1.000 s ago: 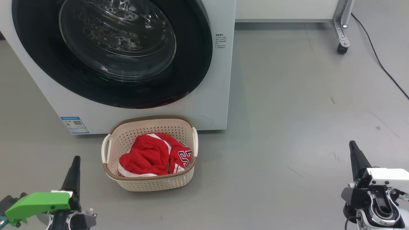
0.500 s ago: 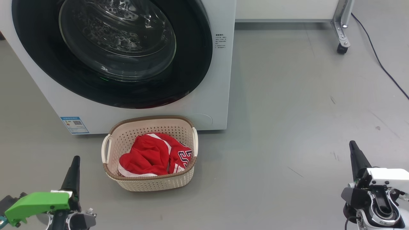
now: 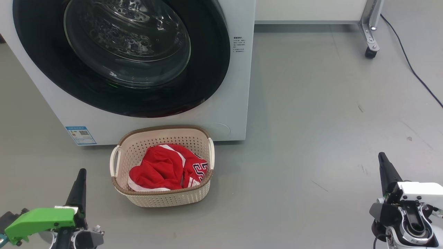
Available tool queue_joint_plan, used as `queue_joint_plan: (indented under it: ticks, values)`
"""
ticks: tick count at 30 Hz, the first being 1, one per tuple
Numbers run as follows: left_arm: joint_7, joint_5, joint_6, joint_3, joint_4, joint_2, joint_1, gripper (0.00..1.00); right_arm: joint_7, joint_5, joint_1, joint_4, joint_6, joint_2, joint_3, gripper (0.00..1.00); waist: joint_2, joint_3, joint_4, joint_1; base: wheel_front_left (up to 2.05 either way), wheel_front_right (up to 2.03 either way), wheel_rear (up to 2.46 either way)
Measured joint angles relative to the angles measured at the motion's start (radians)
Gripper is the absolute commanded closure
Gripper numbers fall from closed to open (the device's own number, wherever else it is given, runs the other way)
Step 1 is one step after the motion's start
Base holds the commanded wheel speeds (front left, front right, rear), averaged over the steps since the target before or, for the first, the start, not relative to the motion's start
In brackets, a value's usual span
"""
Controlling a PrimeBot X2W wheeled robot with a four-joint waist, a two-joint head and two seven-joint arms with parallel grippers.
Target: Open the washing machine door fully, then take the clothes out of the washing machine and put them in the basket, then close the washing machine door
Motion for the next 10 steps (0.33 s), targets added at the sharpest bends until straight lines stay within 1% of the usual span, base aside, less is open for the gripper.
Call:
queue_joint_plan:
  ticks: [10]
  values:
    - [0.001, 0.0, 0.0, 0.0, 0.0, 0.0, 0.0, 1.0, 0.0, 0.0, 0.0, 0.0, 0.0, 0.001, -0.001, 1.0, 0.0, 0.0, 0.0, 0.0, 0.0, 0.0, 0.0]
